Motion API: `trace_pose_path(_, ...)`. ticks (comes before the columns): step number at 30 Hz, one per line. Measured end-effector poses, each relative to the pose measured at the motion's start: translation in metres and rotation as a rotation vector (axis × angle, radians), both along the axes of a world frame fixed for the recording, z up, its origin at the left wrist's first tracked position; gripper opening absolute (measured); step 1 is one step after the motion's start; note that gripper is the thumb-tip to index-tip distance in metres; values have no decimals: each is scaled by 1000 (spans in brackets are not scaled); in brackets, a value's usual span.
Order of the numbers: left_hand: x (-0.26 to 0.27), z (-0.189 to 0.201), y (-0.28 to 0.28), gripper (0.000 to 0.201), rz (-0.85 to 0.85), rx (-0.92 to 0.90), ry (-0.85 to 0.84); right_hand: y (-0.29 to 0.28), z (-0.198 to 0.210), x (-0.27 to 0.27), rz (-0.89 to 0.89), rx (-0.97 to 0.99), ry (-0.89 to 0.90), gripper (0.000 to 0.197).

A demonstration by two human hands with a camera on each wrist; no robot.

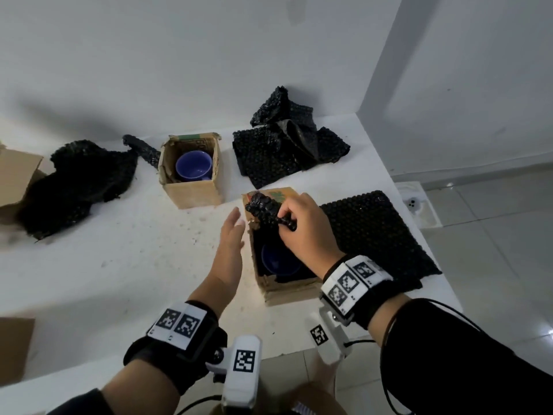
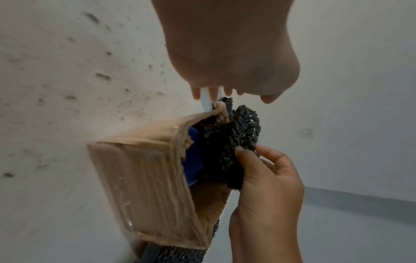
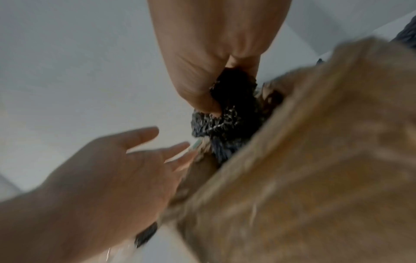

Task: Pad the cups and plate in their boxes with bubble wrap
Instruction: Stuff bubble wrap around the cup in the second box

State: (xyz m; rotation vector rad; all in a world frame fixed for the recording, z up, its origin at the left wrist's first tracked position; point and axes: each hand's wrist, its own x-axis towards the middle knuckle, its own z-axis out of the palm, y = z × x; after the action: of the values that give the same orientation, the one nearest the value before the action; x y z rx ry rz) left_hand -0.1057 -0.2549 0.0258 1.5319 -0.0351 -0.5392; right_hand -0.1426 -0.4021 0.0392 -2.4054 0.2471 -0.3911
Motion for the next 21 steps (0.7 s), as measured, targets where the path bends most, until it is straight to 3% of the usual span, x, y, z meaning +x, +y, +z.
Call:
trace_pose_path(6, -3, -14, 11, 52, -182, -142, 155, 36, -22, -5, 120, -164, 98, 11)
trace_pose_path(10, -3, -8, 14, 77, -123, -29, 155, 41, -25, -9, 237, -321, 162, 20)
trace_pose_path(13, -2, -5, 14, 71, -150, -67, 157, 38, -20, -13, 330, -392, 256, 35)
trace_pose_path(16, 0, -4, 14, 70, -141, -69, 177, 37, -12, -13, 374, -469, 360, 35)
trace_pose_path(21, 3, -1, 16, 60, -158, -80, 189, 33, -3, -10, 399, -463, 360, 36)
